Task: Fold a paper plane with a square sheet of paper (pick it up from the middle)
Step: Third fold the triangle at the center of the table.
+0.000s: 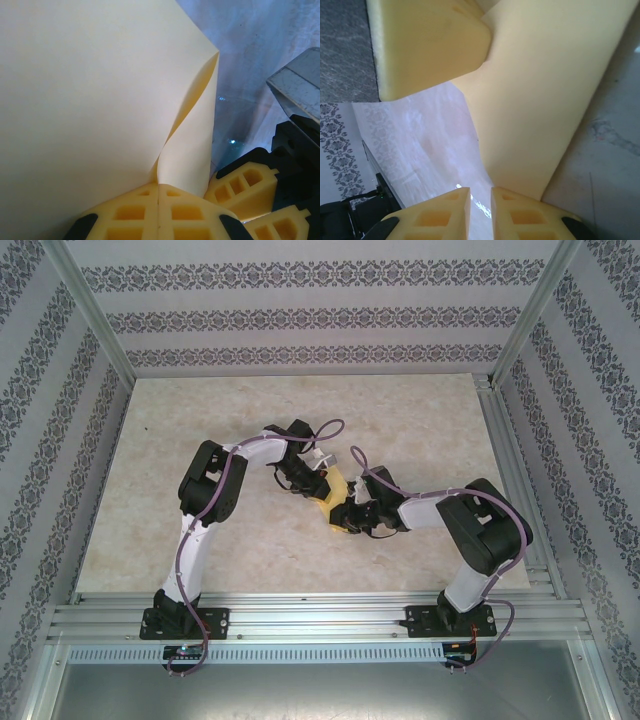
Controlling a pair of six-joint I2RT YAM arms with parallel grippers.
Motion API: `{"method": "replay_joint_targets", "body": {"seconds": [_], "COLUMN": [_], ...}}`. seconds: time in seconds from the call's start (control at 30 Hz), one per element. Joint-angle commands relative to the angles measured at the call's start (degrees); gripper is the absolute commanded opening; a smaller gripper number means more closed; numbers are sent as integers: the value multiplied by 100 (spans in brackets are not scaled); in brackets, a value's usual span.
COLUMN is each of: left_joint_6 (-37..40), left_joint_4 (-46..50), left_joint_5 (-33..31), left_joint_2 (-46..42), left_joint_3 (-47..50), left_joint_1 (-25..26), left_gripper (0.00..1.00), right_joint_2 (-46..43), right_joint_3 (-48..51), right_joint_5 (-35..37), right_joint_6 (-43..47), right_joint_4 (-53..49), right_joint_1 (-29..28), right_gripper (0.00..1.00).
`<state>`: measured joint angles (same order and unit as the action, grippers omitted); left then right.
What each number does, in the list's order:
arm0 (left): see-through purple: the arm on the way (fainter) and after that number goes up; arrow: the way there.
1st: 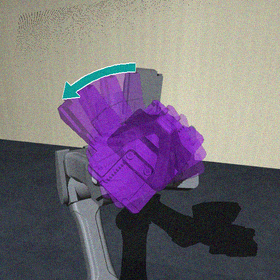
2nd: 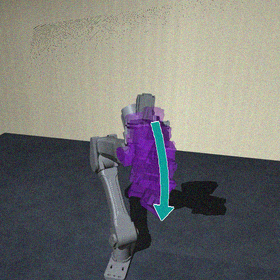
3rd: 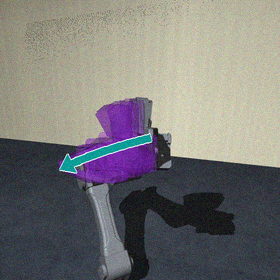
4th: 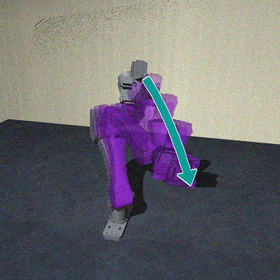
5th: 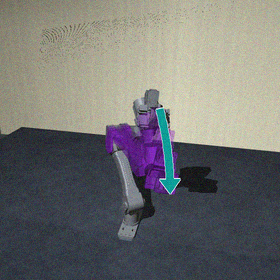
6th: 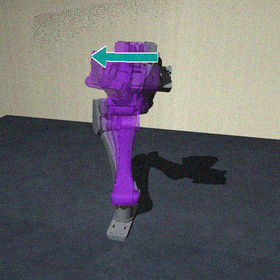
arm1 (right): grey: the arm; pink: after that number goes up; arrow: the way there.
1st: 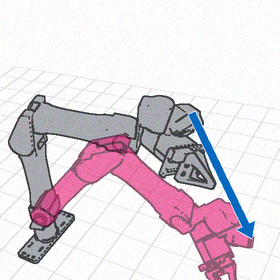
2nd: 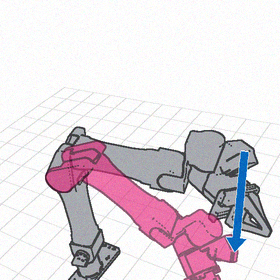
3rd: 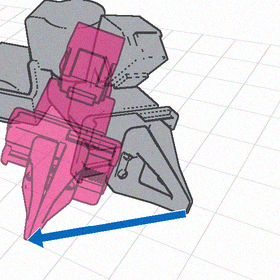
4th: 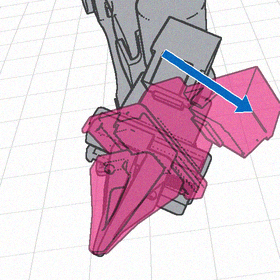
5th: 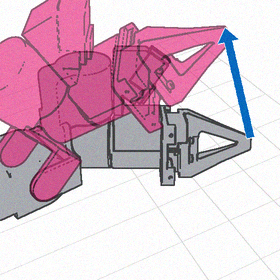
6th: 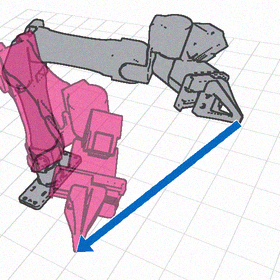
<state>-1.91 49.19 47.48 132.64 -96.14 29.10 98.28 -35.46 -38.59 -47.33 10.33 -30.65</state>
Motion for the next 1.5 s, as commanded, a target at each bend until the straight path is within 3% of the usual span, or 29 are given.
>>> {"method": "replay_joint_targets", "body": {"seconds": [0.0, 0.27, 0.5, 0.67, 0.8, 0.9, 0.93, 0.97, 1.0, 1.23, 1.4, 1.47], "left_joint_6": [121, 130, 102, 64, -47, -274, -381, -481, -539, -1612, -2898, -3479], "left_joint_4": [186, 191, 177, 169, 91, -87, -205, -273, -295, -1149, -2619, -3396], "left_joint_5": [-389, -372, -362, -354, -379, -462, -519, -546, -541, -1417, -1485, -1414], "left_joint_2": [-103, -106, -106, -129, -319, -663, -822, -949, -1082, -2286, -3005, -3232], "left_joint_3": [96, 95, 70, 50, 26, 37, 74, 101, 115, 1246, 2716, 3290], "left_joint_1": [-133, -133, -126, -133, -128, -167, -183, -199, -220, -346, -355, -351], "left_gripper": [0, 0, 0, 0, 10, 34, 53, 56, 52, 56, 57, 56], "right_joint_2": [139, -617, -90, 102, -131, -543, -678, -781, -909, -995, -318, -158], "right_joint_3": [110, -168, -312, -397, -386, -430, -445, -461, -474, -878, -1404, -1684], "right_joint_5": [182, 446, 451, 758, 495, 414, 414, 423, 517, 1677, 1534, 1851], "right_joint_6": [-4, 280, 191, 333, 244, 224, 260, 292, 327, 1008, 1074, 1228], "right_joint_4": [-71, -832, -702, -1152, -926, -905, -954, -1013, -1086, -2233, -2089, -2407], "right_joint_1": [-81, -64, -158, -169, -173, -129, -78, -28, 40, 341, 248, 131], "right_gripper": [19, 19, 19, 19, 21, 24, 24, 24, 25, 30, 30, 30]}}
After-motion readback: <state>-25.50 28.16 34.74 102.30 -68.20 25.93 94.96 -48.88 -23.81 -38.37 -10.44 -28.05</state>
